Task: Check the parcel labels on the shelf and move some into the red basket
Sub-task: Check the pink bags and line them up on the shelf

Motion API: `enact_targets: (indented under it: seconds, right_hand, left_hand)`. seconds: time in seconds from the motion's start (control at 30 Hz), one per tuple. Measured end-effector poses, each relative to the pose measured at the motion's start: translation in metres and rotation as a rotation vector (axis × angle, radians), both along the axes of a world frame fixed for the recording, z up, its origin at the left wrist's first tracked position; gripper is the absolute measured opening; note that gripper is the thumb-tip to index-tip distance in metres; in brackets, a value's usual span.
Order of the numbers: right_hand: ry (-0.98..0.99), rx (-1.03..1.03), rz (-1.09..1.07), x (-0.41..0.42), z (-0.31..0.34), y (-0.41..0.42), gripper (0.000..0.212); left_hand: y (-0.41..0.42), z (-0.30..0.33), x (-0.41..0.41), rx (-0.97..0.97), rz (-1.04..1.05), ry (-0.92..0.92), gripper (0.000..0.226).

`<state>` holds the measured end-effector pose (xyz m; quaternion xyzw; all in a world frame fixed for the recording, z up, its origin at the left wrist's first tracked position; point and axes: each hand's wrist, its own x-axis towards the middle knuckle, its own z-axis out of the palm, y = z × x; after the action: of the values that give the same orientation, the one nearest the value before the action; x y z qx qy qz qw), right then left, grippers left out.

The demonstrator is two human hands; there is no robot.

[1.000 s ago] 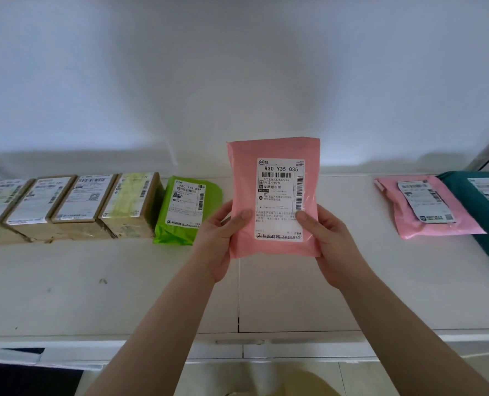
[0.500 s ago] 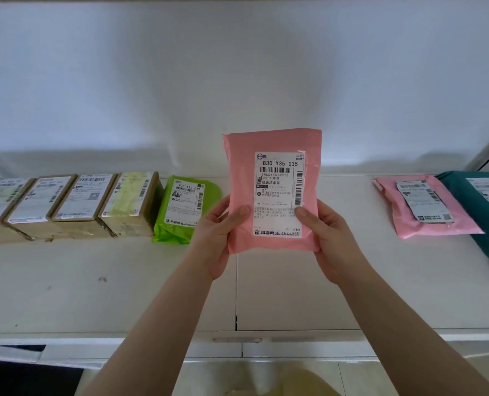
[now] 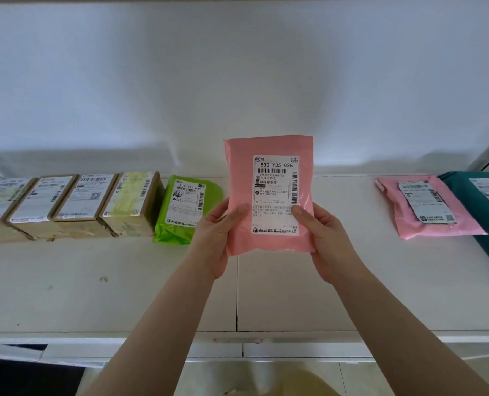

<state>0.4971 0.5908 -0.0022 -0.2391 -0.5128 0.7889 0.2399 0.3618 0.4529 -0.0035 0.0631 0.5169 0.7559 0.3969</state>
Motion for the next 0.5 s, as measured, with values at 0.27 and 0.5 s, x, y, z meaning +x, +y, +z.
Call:
enact_targets:
  seconds: [0.27,0.5]
  right_hand:
    - [-0.267,-0.009,-0.192,-0.037,-0.026,0.004,0.030]
    - [-0.444,0.138,-0.231,-0.072,-0.052,0.005,0.032]
  left_hand:
    - [0.006,-0.022,-0.004,-0.331,0.196,0.348,0.044]
    - [0.010,-0.049,-0.027,-0.707,0.278,0.789,0.046]
